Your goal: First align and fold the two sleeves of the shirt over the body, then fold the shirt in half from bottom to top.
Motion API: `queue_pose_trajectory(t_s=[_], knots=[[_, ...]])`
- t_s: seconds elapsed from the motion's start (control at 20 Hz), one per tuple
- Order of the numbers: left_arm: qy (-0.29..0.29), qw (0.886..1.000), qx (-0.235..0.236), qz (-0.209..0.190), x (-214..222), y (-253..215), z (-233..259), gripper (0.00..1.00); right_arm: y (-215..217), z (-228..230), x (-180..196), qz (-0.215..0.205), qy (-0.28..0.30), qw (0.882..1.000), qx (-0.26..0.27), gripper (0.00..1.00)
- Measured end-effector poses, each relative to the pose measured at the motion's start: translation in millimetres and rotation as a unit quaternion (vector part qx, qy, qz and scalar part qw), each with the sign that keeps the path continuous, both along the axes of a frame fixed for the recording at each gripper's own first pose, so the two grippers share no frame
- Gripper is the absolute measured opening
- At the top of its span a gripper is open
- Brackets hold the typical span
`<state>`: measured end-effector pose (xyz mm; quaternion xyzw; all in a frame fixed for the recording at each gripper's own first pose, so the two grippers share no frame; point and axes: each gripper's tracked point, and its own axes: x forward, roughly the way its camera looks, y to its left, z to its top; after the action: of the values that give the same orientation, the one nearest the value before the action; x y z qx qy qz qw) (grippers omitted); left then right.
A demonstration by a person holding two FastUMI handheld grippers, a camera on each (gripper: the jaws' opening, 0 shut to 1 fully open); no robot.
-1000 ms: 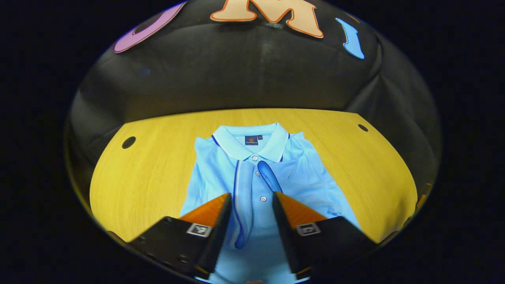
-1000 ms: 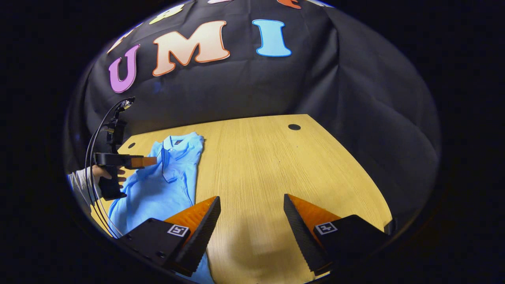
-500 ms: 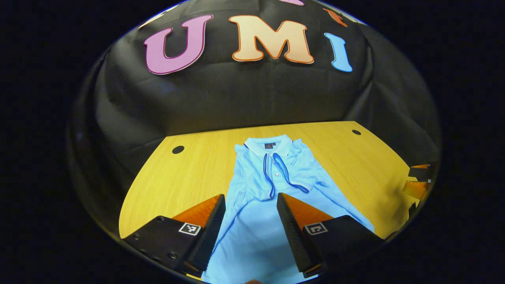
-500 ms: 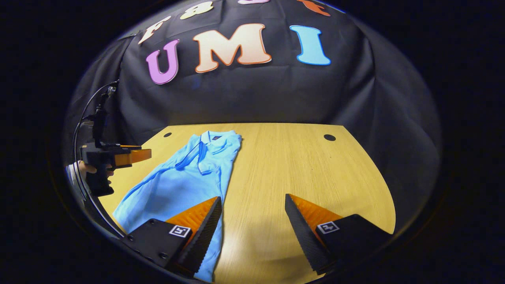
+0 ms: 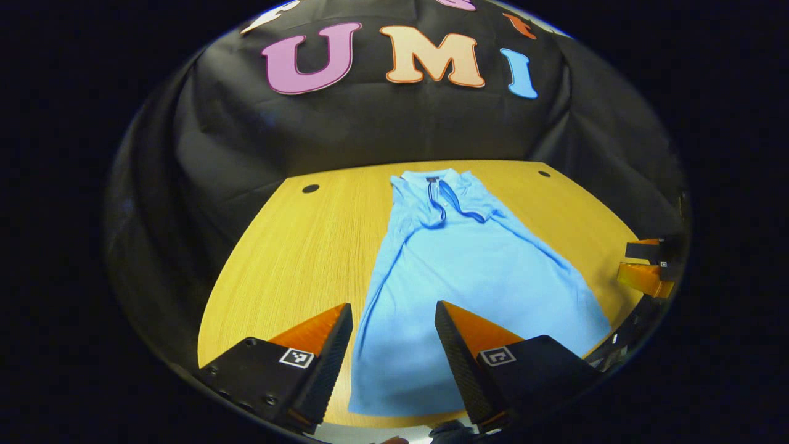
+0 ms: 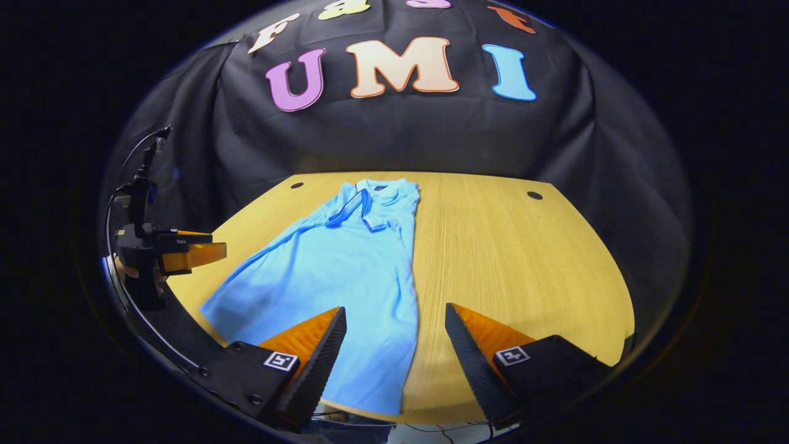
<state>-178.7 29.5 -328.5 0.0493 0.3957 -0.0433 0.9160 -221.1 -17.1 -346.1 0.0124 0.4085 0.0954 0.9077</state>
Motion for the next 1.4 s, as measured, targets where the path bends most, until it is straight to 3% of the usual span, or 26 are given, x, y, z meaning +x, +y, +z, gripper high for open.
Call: queue_pose_trajectory(t_s=[0.2,0.45,0.9,1.1,1.15,1.2,1.25,1.3,1.35,1.4], knots=[[0.031,1.000,0.000,-0.001,-42.0,11.3,-25.6,0.82,5.4,-18.6,-40.2,0.010,0.029,0.999,-0.029,1.00],[0.051,0.999,0.013,-0.013,-61.4,16.9,-52.4,0.80,9.0,-48.8,-70.5,0.007,0.067,0.996,-0.053,1.00],[0.074,0.997,0.009,-0.029,-84.5,14.2,-77.0,0.81,12.5,-80.7,-80.9,-0.001,0.099,0.992,-0.076,1.00],[0.055,0.998,-0.023,-0.034,-84.6,4.1,-78.9,0.78,20.2,-85.7,-82.5,-0.014,0.116,0.992,-0.045,0.89],[0.046,0.998,-0.024,-0.047,-83.9,-2.0,-77.8,0.72,24.1,-85.4,-82.9,-0.010,0.115,0.992,-0.043,0.81],[0.045,0.997,-0.026,-0.060,-84.9,-9.7,-80.6,0.60,28.9,-84.2,-82.9,-0.003,0.115,0.993,-0.042,0.79],[0.038,0.997,-0.029,-0.068,-84.3,-15.6,-78.8,0.48,35.9,-83.9,-82.6,0.005,0.114,0.993,-0.038,0.63],[0.033,0.997,-0.026,-0.067,-82.5,-18.1,-78.1,0.20,40.9,-83.8,-82.4,0.011,0.114,0.993,-0.035,0.54],[0.031,0.997,-0.020,-0.063,-82.7,-18.3,-80.5,0.07,47.0,-83.7,-82.4,0.014,0.113,0.993,-0.031,0.32],[0.035,0.998,-0.014,-0.060,-83.1,-17.5,-80.8,0.00,49.4,-83.5,-81.1,0.012,0.112,0.993,-0.031,0.21]])
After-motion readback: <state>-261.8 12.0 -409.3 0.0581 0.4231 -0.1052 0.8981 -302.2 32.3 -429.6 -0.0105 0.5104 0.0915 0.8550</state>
